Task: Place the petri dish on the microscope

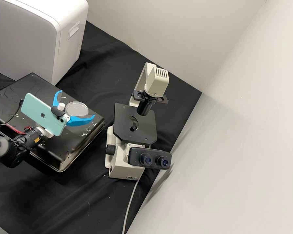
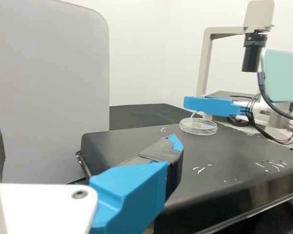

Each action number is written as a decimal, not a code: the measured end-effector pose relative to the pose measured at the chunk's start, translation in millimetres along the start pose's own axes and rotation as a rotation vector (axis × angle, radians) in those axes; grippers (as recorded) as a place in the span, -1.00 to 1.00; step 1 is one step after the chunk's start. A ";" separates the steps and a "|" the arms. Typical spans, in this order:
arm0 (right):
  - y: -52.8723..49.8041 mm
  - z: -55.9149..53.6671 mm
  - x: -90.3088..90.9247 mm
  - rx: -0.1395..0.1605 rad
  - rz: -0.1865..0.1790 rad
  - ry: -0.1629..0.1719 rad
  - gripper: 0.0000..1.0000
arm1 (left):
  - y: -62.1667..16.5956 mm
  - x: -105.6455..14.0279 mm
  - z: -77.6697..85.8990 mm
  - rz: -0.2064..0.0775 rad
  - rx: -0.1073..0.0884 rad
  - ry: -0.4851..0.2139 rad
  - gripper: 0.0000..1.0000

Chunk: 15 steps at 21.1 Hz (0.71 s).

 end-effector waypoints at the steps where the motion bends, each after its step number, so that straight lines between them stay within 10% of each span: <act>1: -1.0 1.3 -1.7 0.000 -0.005 -0.006 1.00 | 0.0 0.0 0.0 0.000 0.000 0.000 1.00; 15: -28.9 18.2 5.5 0.005 -0.080 -0.072 1.00 | 0.0 0.0 0.0 0.000 0.000 0.000 1.00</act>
